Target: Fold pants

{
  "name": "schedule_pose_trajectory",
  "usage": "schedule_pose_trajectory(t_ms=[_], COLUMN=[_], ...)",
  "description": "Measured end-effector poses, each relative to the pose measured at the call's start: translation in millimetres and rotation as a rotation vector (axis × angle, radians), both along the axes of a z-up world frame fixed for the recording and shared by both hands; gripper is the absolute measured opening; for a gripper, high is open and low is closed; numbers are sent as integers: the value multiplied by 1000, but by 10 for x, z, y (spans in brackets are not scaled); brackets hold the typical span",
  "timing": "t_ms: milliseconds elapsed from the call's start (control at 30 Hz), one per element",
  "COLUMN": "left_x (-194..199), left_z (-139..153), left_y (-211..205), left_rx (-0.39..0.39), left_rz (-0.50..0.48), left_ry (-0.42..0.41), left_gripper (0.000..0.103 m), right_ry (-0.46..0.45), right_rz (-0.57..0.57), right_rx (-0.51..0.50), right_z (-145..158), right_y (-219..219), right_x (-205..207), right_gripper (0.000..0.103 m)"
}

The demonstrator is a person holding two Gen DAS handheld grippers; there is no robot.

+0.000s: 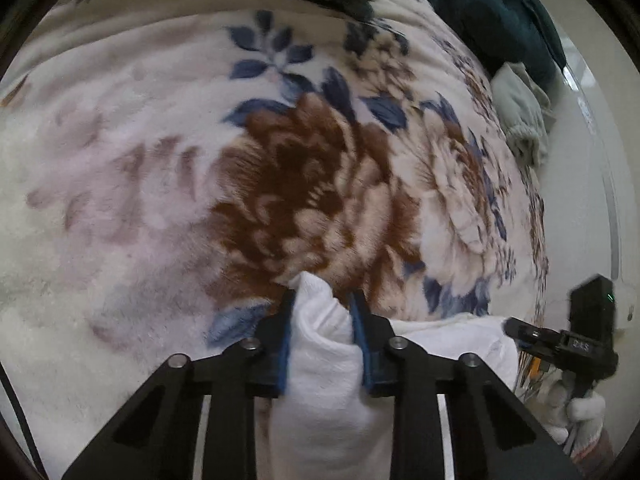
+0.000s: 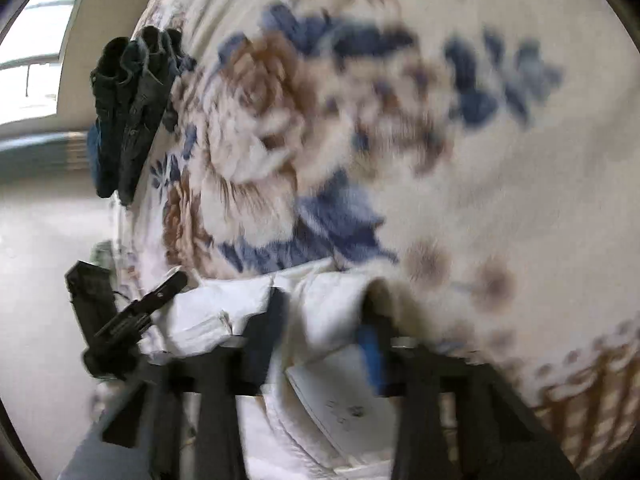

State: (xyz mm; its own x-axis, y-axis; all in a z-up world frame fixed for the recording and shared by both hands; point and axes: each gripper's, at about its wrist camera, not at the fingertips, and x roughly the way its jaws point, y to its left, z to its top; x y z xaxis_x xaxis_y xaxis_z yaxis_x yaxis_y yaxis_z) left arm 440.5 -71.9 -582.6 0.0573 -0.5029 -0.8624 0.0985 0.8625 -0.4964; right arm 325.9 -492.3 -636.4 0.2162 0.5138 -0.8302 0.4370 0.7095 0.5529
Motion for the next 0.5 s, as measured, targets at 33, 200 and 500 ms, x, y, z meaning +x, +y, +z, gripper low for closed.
schedule_pose_trajectory(t_ms=[33,200,500], left_x=[40,131,-285], left_z=[-63,-142,423], left_y=[15,30,482], left_rx=[27,35,-29], left_rz=[16,61,206], left_ry=[9,66,-13], left_gripper=[22,23,103], right_ry=[-19,71,-53], right_rz=[-16,-92,-160], right_rx=[-59,6,17], right_z=[96,-140,293], right_y=[-41,-182,-244], right_x=[-17,-160,-749], right_gripper=[8,10,89])
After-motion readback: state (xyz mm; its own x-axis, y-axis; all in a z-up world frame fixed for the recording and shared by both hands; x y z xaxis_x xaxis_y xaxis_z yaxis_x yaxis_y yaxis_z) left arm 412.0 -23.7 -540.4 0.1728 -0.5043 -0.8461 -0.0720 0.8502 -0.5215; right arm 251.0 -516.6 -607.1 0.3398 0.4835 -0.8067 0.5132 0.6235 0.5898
